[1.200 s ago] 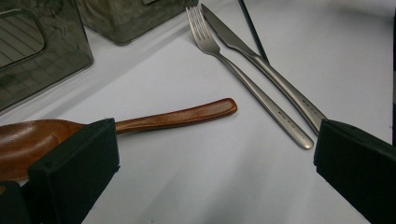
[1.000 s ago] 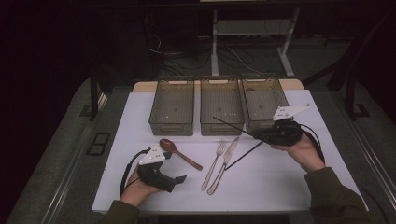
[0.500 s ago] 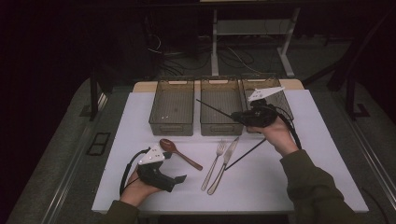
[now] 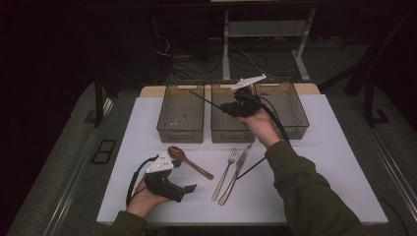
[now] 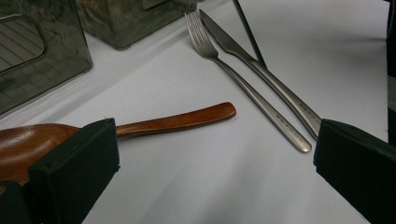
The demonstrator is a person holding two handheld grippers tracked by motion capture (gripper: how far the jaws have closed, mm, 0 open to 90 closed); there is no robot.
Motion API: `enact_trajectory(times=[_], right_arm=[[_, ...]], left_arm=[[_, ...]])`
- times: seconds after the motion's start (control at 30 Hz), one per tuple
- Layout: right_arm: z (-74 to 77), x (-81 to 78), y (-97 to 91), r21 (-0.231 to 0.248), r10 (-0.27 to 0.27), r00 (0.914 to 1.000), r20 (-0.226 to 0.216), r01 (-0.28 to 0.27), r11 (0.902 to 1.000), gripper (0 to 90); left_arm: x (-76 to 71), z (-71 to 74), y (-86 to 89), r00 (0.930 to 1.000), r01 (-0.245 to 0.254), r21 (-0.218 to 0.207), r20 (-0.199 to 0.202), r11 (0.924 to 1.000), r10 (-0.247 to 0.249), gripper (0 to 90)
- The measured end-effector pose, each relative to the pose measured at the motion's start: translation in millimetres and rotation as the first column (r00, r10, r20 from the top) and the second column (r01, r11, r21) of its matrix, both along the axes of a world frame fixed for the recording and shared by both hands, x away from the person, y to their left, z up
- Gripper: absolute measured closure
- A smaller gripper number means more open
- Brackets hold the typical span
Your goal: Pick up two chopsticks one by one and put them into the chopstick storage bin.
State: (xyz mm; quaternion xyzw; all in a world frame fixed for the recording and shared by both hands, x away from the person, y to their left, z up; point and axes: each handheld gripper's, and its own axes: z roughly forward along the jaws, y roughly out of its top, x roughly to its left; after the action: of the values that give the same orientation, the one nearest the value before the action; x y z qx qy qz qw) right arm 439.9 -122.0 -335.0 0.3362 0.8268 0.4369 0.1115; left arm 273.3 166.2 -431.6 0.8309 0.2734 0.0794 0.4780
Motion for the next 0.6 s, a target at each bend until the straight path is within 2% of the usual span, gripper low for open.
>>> enact_trajectory(times=[0.13,0.27,0.6], right_arm=[[1.2,11.8,21.9,-0.012,-0.017,0.9998,-0.011,0.017,0.9998,85.1],[-0.7,21.4,43.8,-0.045,-0.027,0.9995,-0.016,0.026,0.9987,85.0],[-19.7,42.7,86.5,-0.091,-0.062,0.9952,-0.076,0.055,0.9943,85.0]], left_arm=[[-0.1,0.5,0.8,1.0,0.004,-0.002,0.004,1.0,-0.004,0.0],[0.0,0.7,1.0,0.9999,0.011,0.0,0.006,0.9999,-0.011,0.0],[-0.5,1.2,0.8,0.9999,0.01,-0.017,0.0,0.9998,-0.01,0.0]])
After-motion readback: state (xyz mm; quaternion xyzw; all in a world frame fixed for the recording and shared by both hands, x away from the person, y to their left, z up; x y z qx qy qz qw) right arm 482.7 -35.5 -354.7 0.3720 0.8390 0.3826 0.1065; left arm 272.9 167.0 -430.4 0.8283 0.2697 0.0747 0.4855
